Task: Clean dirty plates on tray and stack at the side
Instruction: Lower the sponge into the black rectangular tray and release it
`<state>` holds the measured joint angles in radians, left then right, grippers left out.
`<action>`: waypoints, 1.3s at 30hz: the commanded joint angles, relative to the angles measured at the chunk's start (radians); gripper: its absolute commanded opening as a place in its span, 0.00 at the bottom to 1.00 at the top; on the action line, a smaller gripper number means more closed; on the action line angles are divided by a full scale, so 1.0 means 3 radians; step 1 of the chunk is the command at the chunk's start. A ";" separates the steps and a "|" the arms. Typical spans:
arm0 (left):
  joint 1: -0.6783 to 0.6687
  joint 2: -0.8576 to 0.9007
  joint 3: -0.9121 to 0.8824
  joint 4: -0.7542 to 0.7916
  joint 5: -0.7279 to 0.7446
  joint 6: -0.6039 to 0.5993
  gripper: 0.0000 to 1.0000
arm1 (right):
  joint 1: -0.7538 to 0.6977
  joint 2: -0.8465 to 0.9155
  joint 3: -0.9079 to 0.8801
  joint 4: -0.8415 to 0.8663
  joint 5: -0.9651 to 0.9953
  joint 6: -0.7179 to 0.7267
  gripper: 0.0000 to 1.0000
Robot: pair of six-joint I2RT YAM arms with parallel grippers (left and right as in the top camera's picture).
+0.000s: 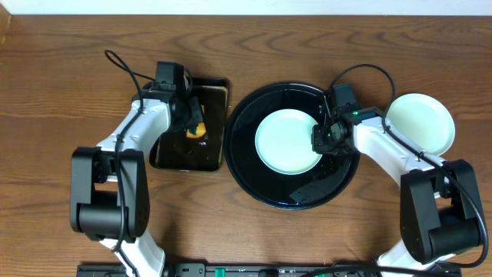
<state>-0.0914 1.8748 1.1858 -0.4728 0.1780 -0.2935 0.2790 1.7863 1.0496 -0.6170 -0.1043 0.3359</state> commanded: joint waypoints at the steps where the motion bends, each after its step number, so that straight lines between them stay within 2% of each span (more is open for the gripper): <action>1: 0.0020 0.0183 -0.0019 -0.0031 -0.0113 0.0041 0.07 | 0.0034 -0.0038 -0.0015 -0.0011 -0.0017 0.0000 0.22; 5: 0.0020 0.0229 -0.0019 -0.0122 -0.0408 0.0041 0.08 | 0.0034 -0.0038 -0.0015 -0.0001 -0.0018 0.0000 0.23; 7: 0.0020 0.0212 -0.0019 -0.0153 -0.0450 0.0042 0.17 | 0.0034 -0.0038 -0.0015 0.0015 -0.0018 0.0001 0.28; 8: 0.0020 0.0193 -0.0018 -0.0168 -0.0448 0.0042 0.27 | 0.0036 -0.0038 -0.0015 0.0031 -0.0018 0.0001 0.35; 9: 0.0020 0.0170 -0.0018 -0.0179 -0.0446 0.0041 0.30 | 0.0036 -0.0038 -0.0015 0.0055 -0.0019 0.0001 0.40; 11: 0.0020 0.0109 -0.0018 -0.0196 -0.0445 0.0041 0.36 | 0.0036 -0.0038 -0.0015 0.0102 -0.0018 0.0001 0.42; 13: 0.0020 0.0019 -0.0018 -0.0206 -0.0445 0.0041 0.43 | 0.0036 -0.0038 -0.0015 0.0148 -0.0018 0.0001 0.40; 15: 0.0020 -0.0102 -0.0018 -0.0205 -0.0417 0.0043 0.47 | 0.0034 -0.0038 -0.0015 0.0188 -0.0018 0.0003 0.32; 17: 0.0019 -0.0256 -0.0018 -0.0192 -0.0355 0.0042 0.49 | 0.0034 -0.0038 -0.0015 0.0216 -0.0017 0.0004 0.22; 20: 0.0008 -0.0487 -0.0018 -0.0192 -0.0310 0.0041 0.49 | 0.0034 -0.0027 -0.0015 0.0248 -0.0017 0.0076 0.16; 23: -0.0015 -0.0637 -0.0018 -0.0192 -0.0173 0.0041 0.50 | 0.0034 0.0011 -0.0015 0.0252 -0.0015 0.0092 0.06; 27: -0.0081 -0.0675 -0.0019 -0.0235 -0.0158 0.0041 0.50 | 0.0034 0.0148 -0.0015 0.0251 -0.0017 0.0127 0.01; 32: -0.0151 -0.0651 -0.0019 -0.0324 -0.0159 0.0041 0.51 | 0.0034 0.0214 -0.0014 0.0298 -0.0015 0.0148 0.01; 39: -0.0165 -0.0651 -0.0019 -0.0397 -0.0159 0.0041 0.51 | 0.0031 -0.0106 0.0055 0.0361 0.0024 0.0011 0.01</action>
<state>-0.1413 1.6711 1.1858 -0.5827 0.1284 -0.2871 0.2790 1.8080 1.0500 -0.5133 -0.1097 0.3565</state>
